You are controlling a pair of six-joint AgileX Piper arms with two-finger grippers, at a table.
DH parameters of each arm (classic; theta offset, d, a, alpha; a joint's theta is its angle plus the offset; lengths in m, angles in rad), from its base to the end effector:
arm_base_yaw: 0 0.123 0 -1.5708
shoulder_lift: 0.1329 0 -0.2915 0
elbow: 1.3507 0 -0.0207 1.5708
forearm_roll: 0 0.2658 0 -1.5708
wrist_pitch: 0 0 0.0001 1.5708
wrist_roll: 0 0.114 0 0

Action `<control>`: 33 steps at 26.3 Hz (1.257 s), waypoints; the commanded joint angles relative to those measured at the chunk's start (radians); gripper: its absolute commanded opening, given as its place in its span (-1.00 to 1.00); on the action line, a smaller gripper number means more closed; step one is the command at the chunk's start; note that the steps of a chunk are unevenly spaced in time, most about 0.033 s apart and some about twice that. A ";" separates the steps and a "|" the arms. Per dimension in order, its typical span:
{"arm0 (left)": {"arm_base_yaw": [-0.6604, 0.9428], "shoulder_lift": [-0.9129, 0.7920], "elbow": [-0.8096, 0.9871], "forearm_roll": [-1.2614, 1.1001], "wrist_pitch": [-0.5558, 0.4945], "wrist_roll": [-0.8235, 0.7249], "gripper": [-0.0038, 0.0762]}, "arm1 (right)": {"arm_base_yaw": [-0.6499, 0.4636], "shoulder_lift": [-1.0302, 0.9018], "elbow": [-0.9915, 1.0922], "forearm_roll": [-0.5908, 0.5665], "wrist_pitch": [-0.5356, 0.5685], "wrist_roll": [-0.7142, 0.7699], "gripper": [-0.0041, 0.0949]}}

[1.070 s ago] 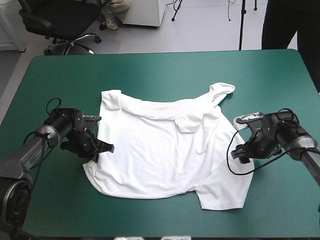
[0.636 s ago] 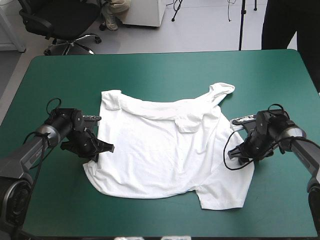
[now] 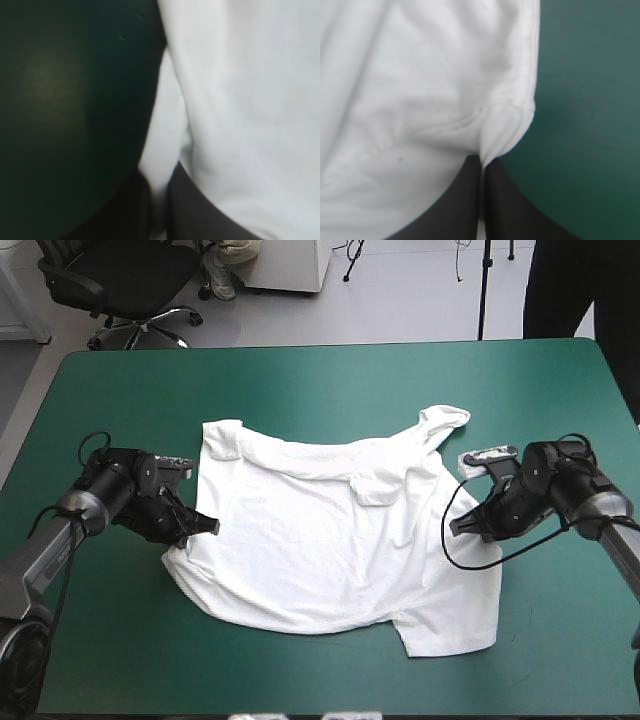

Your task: Fold the cloth

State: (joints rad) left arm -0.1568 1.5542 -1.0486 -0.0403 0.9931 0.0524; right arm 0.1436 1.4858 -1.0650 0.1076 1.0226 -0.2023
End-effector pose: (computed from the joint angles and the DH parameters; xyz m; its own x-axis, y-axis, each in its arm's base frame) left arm 0.2988 -0.0511 0.2109 -0.9698 0.1841 -0.1599 0.1909 0.9812 -0.0285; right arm 0.2917 0.0527 0.2358 -0.9326 -0.2813 -0.2262 -0.3010 0.9519 0.0572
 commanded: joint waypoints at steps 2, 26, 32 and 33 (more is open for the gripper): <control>-0.003 -0.168 -0.112 -0.016 0.079 -0.004 -0.95 | 0.000 -0.166 -0.175 0.056 0.117 0.003 -0.95; -0.003 -0.411 -1.166 -0.227 0.091 0.006 -0.95 | 0.000 -0.316 -1.332 0.266 -0.051 0.003 -0.95; -0.003 -0.508 -1.172 -0.232 0.156 0.020 -0.95 | 0.000 -0.389 -1.340 0.282 -0.050 -0.002 -0.95; -0.003 -0.520 -1.172 -0.232 0.163 0.020 -0.95 | 0.000 -0.403 -1.340 0.282 -0.055 -0.002 -0.95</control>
State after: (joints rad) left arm -0.1568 1.0737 -2.2005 -0.2556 1.2050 0.0706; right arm 0.1436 1.1162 -2.3901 0.3807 1.0590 -0.1958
